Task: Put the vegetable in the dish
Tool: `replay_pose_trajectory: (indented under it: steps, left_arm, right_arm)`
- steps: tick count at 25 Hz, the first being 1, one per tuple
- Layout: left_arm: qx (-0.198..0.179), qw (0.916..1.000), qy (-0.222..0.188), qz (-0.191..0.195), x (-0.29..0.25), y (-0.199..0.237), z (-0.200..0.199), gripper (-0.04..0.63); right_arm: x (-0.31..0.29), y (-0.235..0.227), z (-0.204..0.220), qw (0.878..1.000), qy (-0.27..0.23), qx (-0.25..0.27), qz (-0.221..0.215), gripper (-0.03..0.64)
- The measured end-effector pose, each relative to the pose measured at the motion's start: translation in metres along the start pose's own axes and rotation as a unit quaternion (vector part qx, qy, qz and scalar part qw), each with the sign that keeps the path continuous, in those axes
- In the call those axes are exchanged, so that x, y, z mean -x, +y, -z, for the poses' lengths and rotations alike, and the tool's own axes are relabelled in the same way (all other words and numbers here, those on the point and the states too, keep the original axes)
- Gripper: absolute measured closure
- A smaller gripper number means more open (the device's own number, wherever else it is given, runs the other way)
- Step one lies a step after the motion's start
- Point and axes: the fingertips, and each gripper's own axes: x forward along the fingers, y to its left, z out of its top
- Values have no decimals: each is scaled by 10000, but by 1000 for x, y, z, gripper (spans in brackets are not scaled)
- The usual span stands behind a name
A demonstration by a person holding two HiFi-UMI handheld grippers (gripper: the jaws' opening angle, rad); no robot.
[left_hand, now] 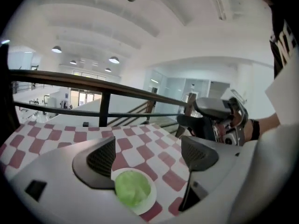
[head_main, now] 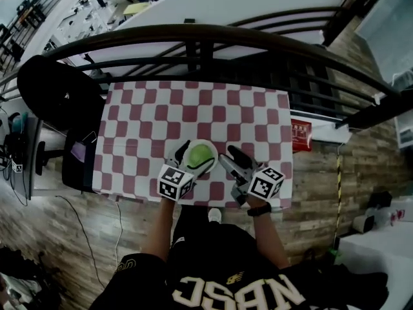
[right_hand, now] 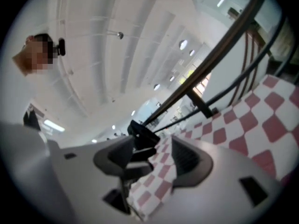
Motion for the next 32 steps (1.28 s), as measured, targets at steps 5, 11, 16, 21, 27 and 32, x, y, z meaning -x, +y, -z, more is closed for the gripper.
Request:
replay_pose_trajectory:
  steps: [5, 11, 16, 21, 27, 32]
  left_arm:
    - [166, 9946, -922, -446, 51, -13, -55, 148]
    - [-416, 9752, -1944, -972, 123, -50, -122, 270]
    - [-540, 9634, -2213, -1414, 157, -66, -138, 365]
    - [-558, 9586, -1886, -2059, 169, -63, -122, 503]
    - [-597, 9537, -1962, -2198, 178, -67, -123, 571]
    - [-538, 9515, -2131, -2153, 180, -68, -126, 571]
  right_arm:
    - [11, 37, -26, 9941, -276, 1006, 308, 353]
    - [36, 91, -55, 9548, -475, 2781, 937, 413]
    - [39, 126, -60, 9375, -560, 3245, 1123, 542]
    - [38, 137, -51, 9347, -605, 3235, 1340, 562]
    - [30, 152, -46, 9256, -662, 3496, 1292, 600]
    - [30, 151, -47, 9255, -683, 3470, 1358, 600]
